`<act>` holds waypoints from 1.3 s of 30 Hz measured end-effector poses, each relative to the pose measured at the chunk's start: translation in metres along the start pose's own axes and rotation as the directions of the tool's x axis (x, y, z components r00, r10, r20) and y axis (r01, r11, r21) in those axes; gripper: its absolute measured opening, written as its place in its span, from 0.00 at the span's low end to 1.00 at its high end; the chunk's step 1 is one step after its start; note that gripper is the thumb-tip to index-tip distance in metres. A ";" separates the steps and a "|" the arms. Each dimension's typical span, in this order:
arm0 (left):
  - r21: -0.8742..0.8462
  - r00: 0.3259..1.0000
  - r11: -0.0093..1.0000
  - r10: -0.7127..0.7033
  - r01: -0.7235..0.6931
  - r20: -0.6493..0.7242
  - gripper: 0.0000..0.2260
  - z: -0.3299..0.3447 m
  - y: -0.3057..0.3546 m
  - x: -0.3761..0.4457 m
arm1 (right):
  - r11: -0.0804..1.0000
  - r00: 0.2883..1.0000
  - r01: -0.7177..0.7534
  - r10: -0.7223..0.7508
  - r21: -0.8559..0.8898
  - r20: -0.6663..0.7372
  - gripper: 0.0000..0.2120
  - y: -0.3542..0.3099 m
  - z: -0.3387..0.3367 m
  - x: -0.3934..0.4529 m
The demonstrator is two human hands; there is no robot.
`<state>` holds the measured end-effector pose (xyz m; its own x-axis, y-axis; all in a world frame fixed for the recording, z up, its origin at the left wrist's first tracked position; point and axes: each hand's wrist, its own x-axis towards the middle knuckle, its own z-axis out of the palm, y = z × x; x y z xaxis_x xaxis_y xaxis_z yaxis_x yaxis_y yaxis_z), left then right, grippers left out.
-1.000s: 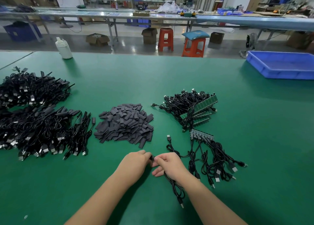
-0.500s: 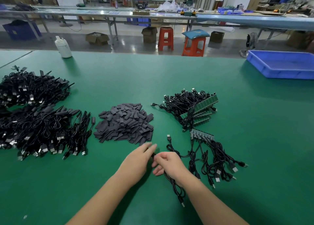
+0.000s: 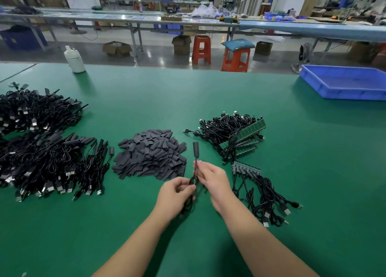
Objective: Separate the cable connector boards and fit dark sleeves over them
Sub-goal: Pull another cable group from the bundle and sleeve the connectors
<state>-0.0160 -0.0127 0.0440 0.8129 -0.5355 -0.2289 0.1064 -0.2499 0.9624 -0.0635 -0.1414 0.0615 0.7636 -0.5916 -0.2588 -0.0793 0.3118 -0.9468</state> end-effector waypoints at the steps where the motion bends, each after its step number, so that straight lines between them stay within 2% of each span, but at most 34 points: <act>1: 0.025 0.998 1.000 0.002 -0.001 -0.065 0.03 -0.007 0.005 0.006 | 0.929 0.994 0.086 -0.105 -0.360 -0.034 0.09 -0.003 -0.009 0.004; 2: 0.068 0.990 0.998 0.011 -0.001 -0.142 0.03 -0.017 0.010 0.014 | 0.716 0.975 0.145 -0.222 -0.683 -0.025 0.10 -0.004 -0.020 0.008; 3: 0.133 0.976 0.991 0.031 -0.002 -0.215 0.04 -0.029 0.016 0.022 | 0.445 0.953 0.143 -0.302 -0.884 0.002 0.11 -0.005 -0.032 0.011; 4: 0.228 0.961 0.974 0.066 -0.003 -0.270 0.04 -0.042 0.022 0.030 | 0.238 0.942 0.101 -0.337 -0.966 0.016 0.12 -0.007 -0.045 0.013; 6: 0.427 0.932 0.904 0.139 0.018 -0.334 0.08 -0.068 0.029 0.047 | 0.019 0.942 0.001 -0.335 -1.000 -0.006 0.13 -0.007 -0.068 0.018; 8: 0.561 0.911 0.825 0.176 0.071 -0.374 0.13 -0.088 0.028 0.065 | -0.085 0.956 -0.068 -0.290 -0.994 -0.041 0.13 -0.008 -0.086 0.021; 12: 0.710 0.932 0.691 0.152 0.138 -0.329 0.19 -0.107 0.014 0.086 | -0.147 0.971 -0.105 -0.226 -0.984 -0.070 0.15 -0.008 -0.096 0.022; 15: 0.801 0.930 0.583 0.205 0.135 -0.306 0.19 -0.105 0.009 0.086 | -0.212 0.979 -0.095 -0.199 -0.973 -0.052 0.17 -0.006 -0.090 0.021; 17: 0.846 0.919 0.517 0.261 0.126 -0.296 0.17 -0.101 0.008 0.082 | -0.232 0.981 -0.094 -0.185 -0.968 -0.051 0.14 -0.007 -0.086 0.022; 19: 0.863 0.905 0.497 0.316 0.097 -0.283 0.16 -0.098 0.007 0.077 | -0.204 0.982 -0.119 -0.169 -0.972 -0.085 0.15 -0.007 -0.085 0.024; 20: 0.865 0.893 0.497 0.355 0.072 -0.278 0.15 -0.096 0.007 0.074 | -0.136 0.981 -0.129 -0.161 -0.982 -0.106 0.15 -0.007 -0.084 0.024; 22: 0.861 0.850 0.508 0.452 0.004 -0.270 0.13 -0.092 0.007 0.068 | 0.136 0.985 -0.098 -0.127 -0.986 -0.116 0.11 -0.011 -0.080 0.023; 24: 0.854 0.810 0.516 0.528 -0.068 -0.255 0.12 -0.088 0.009 0.062 | 0.458 0.995 0.014 -0.098 -0.889 -0.035 0.06 -0.019 -0.072 0.018; 27: 0.818 0.818 0.534 0.556 -0.215 -0.148 0.13 -0.075 0.012 0.055 | 0.828 0.995 0.103 -0.074 -0.551 0.074 0.06 -0.036 -0.060 0.003; 29: 0.778 0.853 0.542 0.522 -0.318 -0.015 0.13 -0.065 0.011 0.050 | 0.978 0.987 0.082 -0.052 -0.194 0.153 0.09 -0.049 -0.052 -0.005; 31: 0.760 0.875 0.530 0.473 -0.376 0.103 0.13 -0.053 0.007 0.047 | 0.992 0.977 0.076 -0.094 0.100 0.192 0.08 -0.064 -0.047 -0.011; 34: 0.767 0.905 0.523 0.387 -0.373 0.177 0.12 -0.039 -0.002 0.044 | 0.910 0.963 0.069 -0.168 0.408 0.212 0.09 -0.082 -0.041 -0.013; 36: 0.794 0.927 0.515 0.342 -0.323 0.155 0.13 -0.034 -0.010 0.044 | 0.902 0.962 0.057 -0.164 0.429 0.219 0.12 -0.091 -0.039 -0.014; 39: 0.836 0.946 0.503 0.319 -0.221 0.058 0.15 -0.033 -0.021 0.044 | 0.956 0.964 -0.004 -0.074 0.294 0.255 0.16 -0.092 -0.038 -0.015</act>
<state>0.0366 -0.0047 0.0186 0.7698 -0.6330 0.0817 -0.6043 -0.6817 0.4124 -0.0918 -0.1900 0.1453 0.9053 -0.4041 -0.1306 0.1095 0.5193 -0.8475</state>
